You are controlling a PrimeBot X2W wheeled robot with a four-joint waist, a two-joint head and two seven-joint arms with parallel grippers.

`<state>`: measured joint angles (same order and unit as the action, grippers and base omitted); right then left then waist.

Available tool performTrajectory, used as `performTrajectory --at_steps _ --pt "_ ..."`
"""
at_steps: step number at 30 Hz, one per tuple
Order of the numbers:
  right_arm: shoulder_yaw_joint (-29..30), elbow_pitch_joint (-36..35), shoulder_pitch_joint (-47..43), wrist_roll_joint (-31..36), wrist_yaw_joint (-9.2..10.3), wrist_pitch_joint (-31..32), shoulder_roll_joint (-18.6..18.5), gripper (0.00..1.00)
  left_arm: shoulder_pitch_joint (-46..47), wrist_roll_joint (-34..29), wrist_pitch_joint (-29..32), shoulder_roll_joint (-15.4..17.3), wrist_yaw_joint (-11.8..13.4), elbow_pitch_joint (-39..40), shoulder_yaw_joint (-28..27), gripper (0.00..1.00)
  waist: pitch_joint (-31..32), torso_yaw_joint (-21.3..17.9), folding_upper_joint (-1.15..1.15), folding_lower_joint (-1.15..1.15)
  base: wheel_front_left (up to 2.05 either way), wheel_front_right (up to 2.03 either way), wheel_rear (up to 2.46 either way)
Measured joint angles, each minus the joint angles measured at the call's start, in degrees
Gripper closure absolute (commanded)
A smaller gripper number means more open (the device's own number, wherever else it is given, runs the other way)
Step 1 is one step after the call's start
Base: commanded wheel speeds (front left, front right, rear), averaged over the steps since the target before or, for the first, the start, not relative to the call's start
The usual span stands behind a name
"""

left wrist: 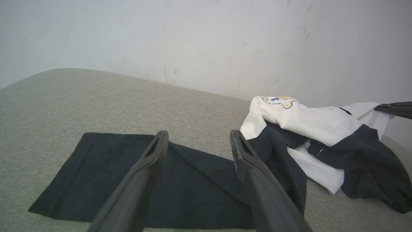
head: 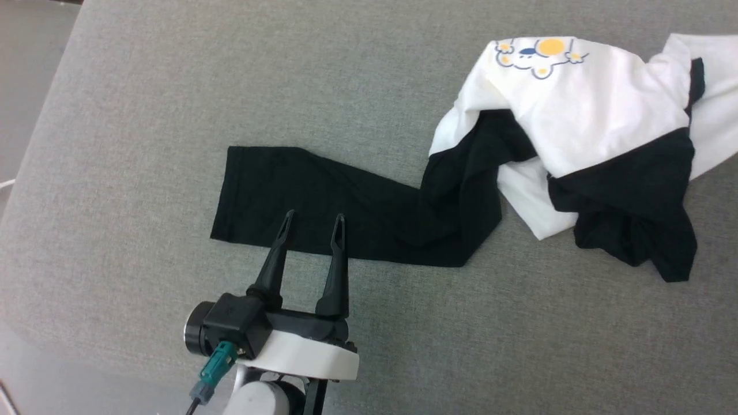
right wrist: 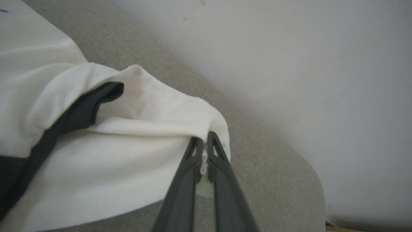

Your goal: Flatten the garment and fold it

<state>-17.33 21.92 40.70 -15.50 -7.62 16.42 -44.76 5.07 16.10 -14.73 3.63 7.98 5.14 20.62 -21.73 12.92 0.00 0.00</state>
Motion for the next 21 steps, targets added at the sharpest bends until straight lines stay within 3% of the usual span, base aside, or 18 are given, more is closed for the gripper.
performTrajectory --at_steps 1,2,9,14,21 --pt "0.3 1.4 -0.2 0.0 0.00 -0.2 0.4 0.56 0.0 0.0 0.0 0.0 -0.2 0.0 -0.1 0.00 -0.2 0.1 0.00 0.00 0.00 0.00 0.00" --pt "0.8 2.7 -0.5 0.0 0.00 -0.5 0.9 0.00 0.0 0.0 0.0 -0.1 -0.4 0.0 -0.1 0.00 -0.3 0.3 0.00 0.00 0.00 0.00 0.00" --pt "2.0 5.5 -1.3 -1.2 0.01 -3.9 5.1 0.00 0.0 -0.6 0.0 -0.3 -0.5 -0.2 -0.6 0.00 -0.3 -0.6 0.00 0.01 0.00 0.00 0.00" --pt "3.1 0.3 -1.3 -6.5 0.01 -4.5 7.4 0.00 -0.2 -1.6 0.0 -0.4 -0.9 -0.5 -1.9 0.00 1.7 -1.9 0.00 0.00 0.00 0.00 0.00" --pt "2.2 -11.4 -11.7 -16.0 0.01 8.1 7.7 0.00 -1.7 -1.6 0.0 -0.4 -1.4 -0.5 -3.0 0.00 4.9 -4.0 0.00 -0.01 0.00 0.00 0.00"
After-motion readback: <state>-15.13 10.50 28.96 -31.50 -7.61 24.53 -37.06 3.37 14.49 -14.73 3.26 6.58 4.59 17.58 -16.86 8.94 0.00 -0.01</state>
